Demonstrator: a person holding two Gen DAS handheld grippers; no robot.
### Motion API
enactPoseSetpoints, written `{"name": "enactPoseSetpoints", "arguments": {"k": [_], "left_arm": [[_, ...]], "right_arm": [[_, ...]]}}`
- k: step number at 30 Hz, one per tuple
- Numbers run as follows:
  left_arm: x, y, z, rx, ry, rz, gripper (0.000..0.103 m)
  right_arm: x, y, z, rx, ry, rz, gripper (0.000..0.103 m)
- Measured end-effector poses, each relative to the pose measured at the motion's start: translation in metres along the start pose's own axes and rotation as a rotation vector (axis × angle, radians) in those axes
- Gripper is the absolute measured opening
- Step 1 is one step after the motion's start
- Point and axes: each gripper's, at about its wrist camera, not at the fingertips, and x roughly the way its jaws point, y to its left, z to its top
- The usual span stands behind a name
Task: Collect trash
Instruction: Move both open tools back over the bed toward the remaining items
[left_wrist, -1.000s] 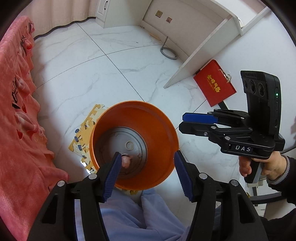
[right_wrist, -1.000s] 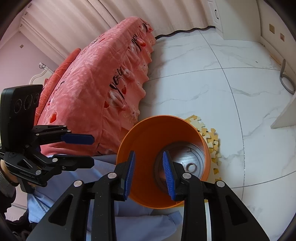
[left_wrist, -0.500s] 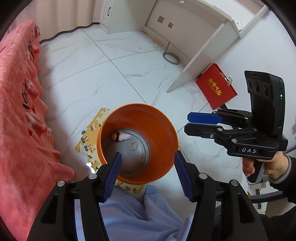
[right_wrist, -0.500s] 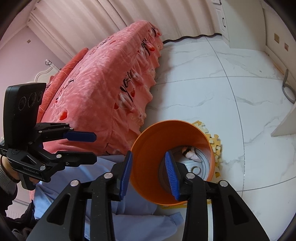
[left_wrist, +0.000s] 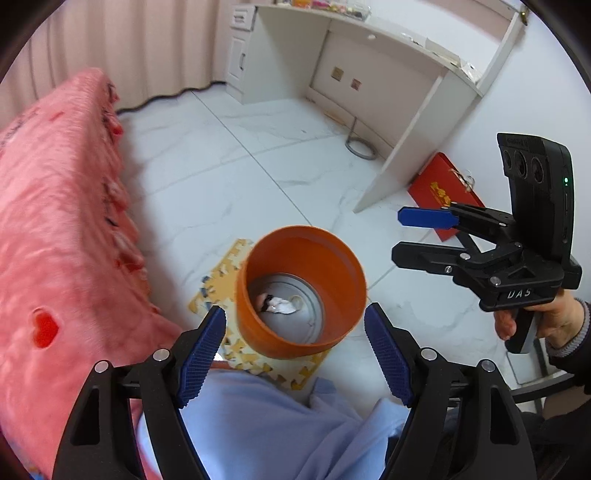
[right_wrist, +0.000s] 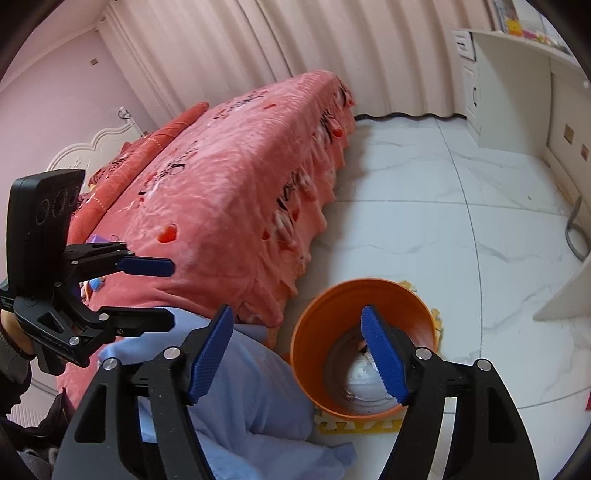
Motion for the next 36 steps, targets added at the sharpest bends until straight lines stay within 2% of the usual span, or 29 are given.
{"name": "enactPoseSetpoints", "arguments": {"k": [2, 4, 7, 9, 13, 17, 20, 22, 27, 36], "left_arm": [[-0.010, 0.003, -0.005, -0.010, -0.020, 0.015, 0.085], [-0.025, 0.006, -0.012, -0.023, -0.050, 0.028, 0.085], [-0.045, 0.010, -0.020, -0.043, -0.093, 0.086, 0.085], [-0.058, 0.011, -0.027, -0.058, -0.126, 0.112, 0.087], [-0.089, 0.018, -0.046, -0.127, -0.198, 0.138, 0.088], [-0.117, 0.023, -0.072, -0.183, -0.245, 0.209, 0.088], [-0.144, 0.033, -0.100, -0.246, -0.290, 0.260, 0.088], [-0.160, 0.041, -0.114, -0.287, -0.317, 0.282, 0.094], [-0.197, 0.056, -0.160, -0.402, -0.373, 0.373, 0.095], [-0.246, 0.090, -0.240, -0.600, -0.406, 0.499, 0.095]], "right_arm": [[-0.004, 0.010, 0.002, -0.014, -0.012, 0.002, 0.081], [-0.009, 0.020, 0.004, -0.031, -0.029, 0.006, 0.083], [-0.015, 0.038, 0.009, -0.048, -0.048, 0.021, 0.083], [-0.020, 0.051, 0.011, -0.063, -0.064, 0.033, 0.088], [-0.026, 0.086, 0.017, -0.117, -0.101, 0.075, 0.089], [-0.024, 0.127, 0.022, -0.178, -0.112, 0.129, 0.089], [-0.019, 0.156, 0.024, -0.218, -0.109, 0.169, 0.089], [-0.014, 0.179, 0.025, -0.247, -0.106, 0.202, 0.089], [-0.001, 0.231, 0.023, -0.317, -0.094, 0.271, 0.089], [0.029, 0.328, 0.015, -0.454, -0.065, 0.376, 0.093]]}}
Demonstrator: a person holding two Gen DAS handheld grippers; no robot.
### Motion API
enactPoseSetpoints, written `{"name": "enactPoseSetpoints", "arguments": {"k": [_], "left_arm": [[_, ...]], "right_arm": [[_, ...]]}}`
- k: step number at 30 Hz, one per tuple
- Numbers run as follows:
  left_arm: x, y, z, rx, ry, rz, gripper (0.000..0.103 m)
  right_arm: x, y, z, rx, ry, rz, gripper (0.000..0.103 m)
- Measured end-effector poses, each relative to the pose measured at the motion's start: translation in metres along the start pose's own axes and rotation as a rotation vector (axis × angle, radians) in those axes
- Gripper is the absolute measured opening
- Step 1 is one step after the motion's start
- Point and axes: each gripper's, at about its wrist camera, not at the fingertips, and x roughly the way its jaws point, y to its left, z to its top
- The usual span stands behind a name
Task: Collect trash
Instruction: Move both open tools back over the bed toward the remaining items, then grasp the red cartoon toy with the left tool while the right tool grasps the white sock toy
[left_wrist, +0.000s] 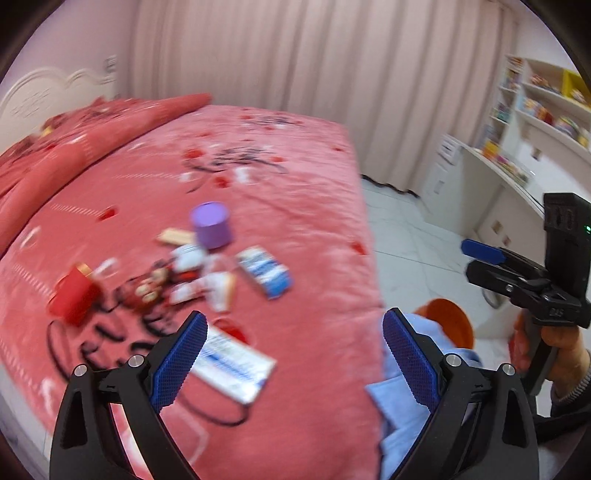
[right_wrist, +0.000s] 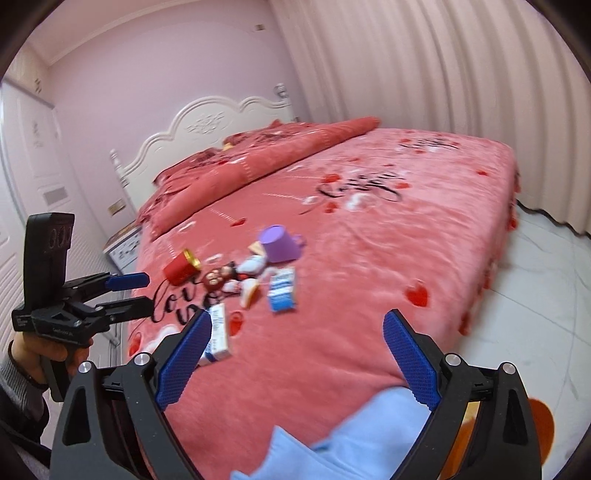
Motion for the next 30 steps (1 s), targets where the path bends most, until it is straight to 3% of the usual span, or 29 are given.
{"name": "enactPoseSetpoints", "arguments": {"k": [6, 10, 18, 24, 30], "left_arm": [[-0.004, 0.049, -0.004, -0.056, 0.005, 0.063, 0.095], [0.003, 0.074, -0.001, -0.039, 0.017, 0.083, 0.095], [0.036, 0.118, 0.008, 0.043, 0.030, 0.046, 0.095], [0.069, 0.146, 0.009, 0.104, 0.087, 0.010, 0.095], [0.099, 0.169, 0.013, 0.122, 0.133, -0.028, 0.095]], "right_arm": [[0.040, 0.031, 0.012, -0.045, 0.031, 0.071, 0.093], [0.071, 0.053, 0.020, -0.105, 0.059, 0.134, 0.093], [0.134, 0.083, 0.032, -0.210, 0.113, 0.223, 0.092], [0.184, 0.091, 0.036, -0.265, 0.169, 0.259, 0.092], [0.235, 0.091, 0.037, -0.280, 0.236, 0.281, 0.080]]}}
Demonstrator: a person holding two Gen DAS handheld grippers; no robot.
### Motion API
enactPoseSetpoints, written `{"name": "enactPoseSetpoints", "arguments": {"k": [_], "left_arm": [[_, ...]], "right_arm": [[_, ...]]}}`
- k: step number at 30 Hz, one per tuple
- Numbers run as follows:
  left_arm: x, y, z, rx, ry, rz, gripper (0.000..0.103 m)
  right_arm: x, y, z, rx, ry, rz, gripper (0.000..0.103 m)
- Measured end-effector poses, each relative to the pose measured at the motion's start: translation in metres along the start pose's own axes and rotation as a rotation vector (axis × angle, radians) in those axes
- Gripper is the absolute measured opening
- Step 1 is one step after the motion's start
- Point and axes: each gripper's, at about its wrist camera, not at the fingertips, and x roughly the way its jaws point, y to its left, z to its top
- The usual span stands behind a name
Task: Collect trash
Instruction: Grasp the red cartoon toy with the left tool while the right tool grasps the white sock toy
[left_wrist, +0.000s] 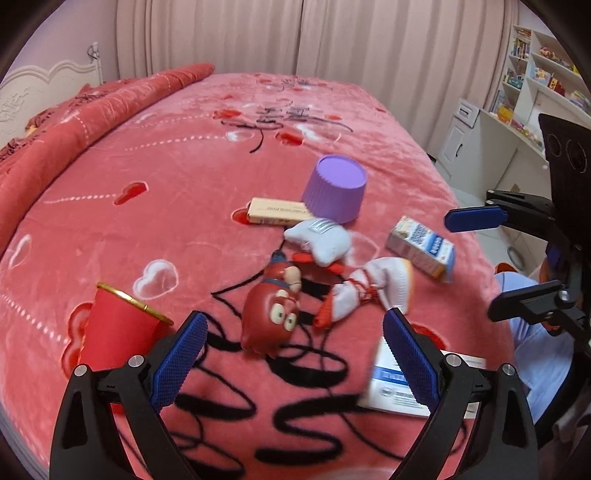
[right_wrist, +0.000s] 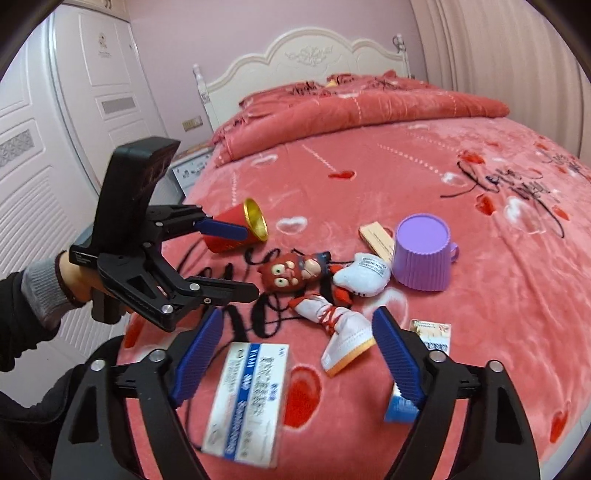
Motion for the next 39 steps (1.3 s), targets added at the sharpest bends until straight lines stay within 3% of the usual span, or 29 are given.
{"name": "enactPoseSetpoints", "arguments": {"k": [4, 9, 17, 20, 23, 28, 39], "left_arm": [[0.014, 0.007, 0.002, 0.032, 0.026, -0.029, 0.094], [0.032, 0.013, 0.001, 0.088, 0.050, -0.068, 0.081], [0.046, 0.025, -0.004, 0.051, 0.027, -0.123, 0.074], [0.051, 0.027, -0.005, 0.038, 0.031, -0.128, 0.069], [0.056, 0.027, -0.007, 0.035, 0.043, -0.124, 0.066], [0.050, 0.031, -0.008, 0.004, 0.041, -0.105, 0.043], [0.019, 0.017, -0.021, -0.042, 0.057, -0.079, 0.041]], "right_arm": [[0.027, -0.008, 0.001, -0.022, 0.064, 0.001, 0.070], [0.052, -0.013, -0.001, -0.096, 0.126, -0.054, 0.064], [0.079, -0.023, -0.008, -0.128, 0.186, -0.094, 0.050], [0.083, -0.028, -0.011, -0.114, 0.195, -0.102, 0.040], [0.086, -0.028, -0.012, -0.122, 0.202, -0.111, 0.037], [0.088, -0.025, -0.015, -0.152, 0.208, -0.130, 0.031], [0.046, -0.018, -0.013, -0.046, 0.135, -0.080, 0.025]]}}
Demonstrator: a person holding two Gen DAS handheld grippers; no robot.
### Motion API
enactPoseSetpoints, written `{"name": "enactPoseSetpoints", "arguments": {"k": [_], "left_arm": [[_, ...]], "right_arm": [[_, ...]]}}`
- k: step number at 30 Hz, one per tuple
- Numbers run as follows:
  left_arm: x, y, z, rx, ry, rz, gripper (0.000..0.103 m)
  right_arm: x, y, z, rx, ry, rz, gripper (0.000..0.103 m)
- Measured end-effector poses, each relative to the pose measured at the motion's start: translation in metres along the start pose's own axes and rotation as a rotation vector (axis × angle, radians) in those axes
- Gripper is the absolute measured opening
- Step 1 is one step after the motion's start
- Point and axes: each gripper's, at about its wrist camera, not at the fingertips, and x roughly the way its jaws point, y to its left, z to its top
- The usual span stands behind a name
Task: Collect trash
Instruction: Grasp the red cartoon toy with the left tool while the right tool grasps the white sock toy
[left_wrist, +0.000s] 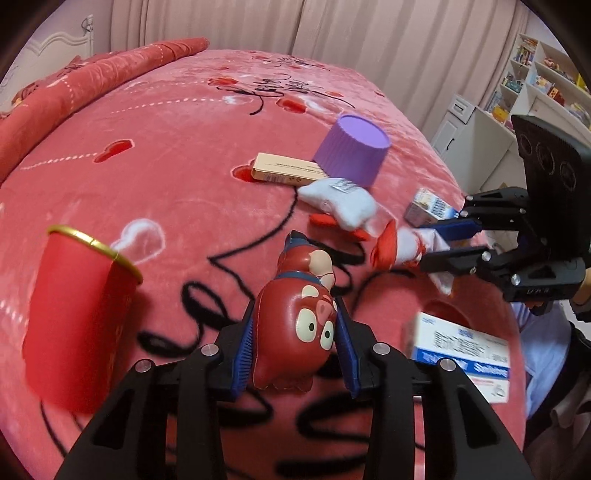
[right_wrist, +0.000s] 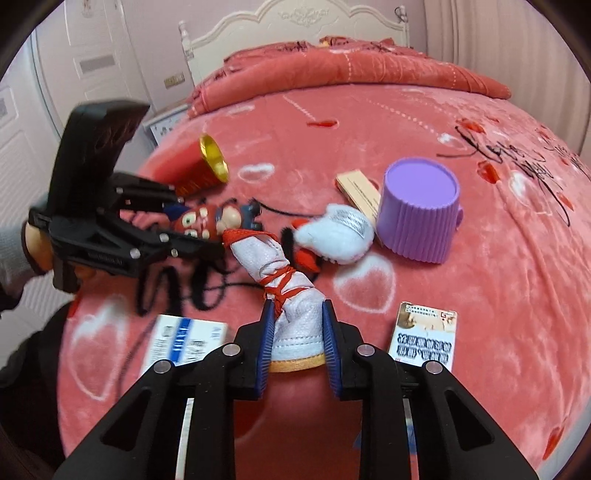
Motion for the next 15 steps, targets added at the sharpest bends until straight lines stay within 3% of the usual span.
{"name": "enactPoseSetpoints", "arguments": {"k": [8, 15], "left_arm": [[-0.056, -0.045, -0.007, 0.007, -0.073, 0.022, 0.041], [-0.098, -0.095, -0.020, 0.026, -0.144, 0.031, 0.041]], "right_arm": [[-0.062, 0.028, -0.006, 0.011, -0.085, 0.037, 0.025], [-0.127, 0.060, -0.034, 0.028, -0.166, 0.079, 0.025]]}}
